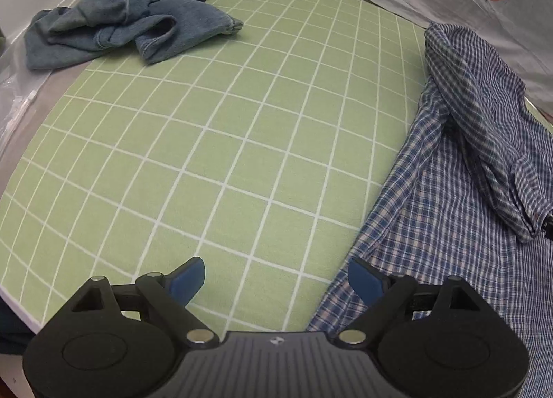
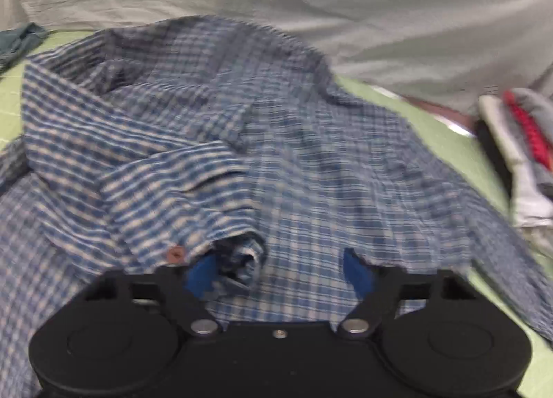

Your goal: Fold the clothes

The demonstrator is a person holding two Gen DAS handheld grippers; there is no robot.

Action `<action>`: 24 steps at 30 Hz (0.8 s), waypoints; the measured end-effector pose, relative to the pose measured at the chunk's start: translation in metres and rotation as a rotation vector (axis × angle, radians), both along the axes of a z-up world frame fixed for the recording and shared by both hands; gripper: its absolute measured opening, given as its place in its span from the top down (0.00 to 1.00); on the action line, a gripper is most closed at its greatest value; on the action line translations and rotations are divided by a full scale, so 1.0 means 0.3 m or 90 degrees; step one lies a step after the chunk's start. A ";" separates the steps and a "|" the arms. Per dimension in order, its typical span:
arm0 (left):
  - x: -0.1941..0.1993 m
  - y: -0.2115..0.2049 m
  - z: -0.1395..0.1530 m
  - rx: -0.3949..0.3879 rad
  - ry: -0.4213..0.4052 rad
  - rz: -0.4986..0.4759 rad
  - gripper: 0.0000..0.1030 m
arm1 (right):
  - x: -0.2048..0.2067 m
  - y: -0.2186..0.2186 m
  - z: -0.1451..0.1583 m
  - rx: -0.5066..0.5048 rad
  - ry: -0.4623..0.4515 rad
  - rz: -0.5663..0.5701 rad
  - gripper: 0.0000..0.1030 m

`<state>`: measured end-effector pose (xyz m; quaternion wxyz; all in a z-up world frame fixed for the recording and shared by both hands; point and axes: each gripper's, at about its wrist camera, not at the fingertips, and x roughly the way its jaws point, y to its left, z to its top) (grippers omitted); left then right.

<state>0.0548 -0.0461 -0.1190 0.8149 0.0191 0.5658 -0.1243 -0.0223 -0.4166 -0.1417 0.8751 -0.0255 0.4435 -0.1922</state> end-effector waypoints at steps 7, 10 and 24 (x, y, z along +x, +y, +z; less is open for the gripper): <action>0.052 -0.023 0.035 -0.013 -0.024 -0.024 0.13 | -0.087 -0.128 0.125 0.228 -0.208 -0.143 0.94; 0.052 -0.039 0.051 -0.016 -0.039 -0.006 0.13 | -0.241 -0.269 0.149 0.312 -0.335 -0.349 0.94; -0.177 -0.177 0.113 0.013 -0.060 0.117 0.12 | -0.323 -0.454 0.040 0.225 -0.152 -0.354 0.31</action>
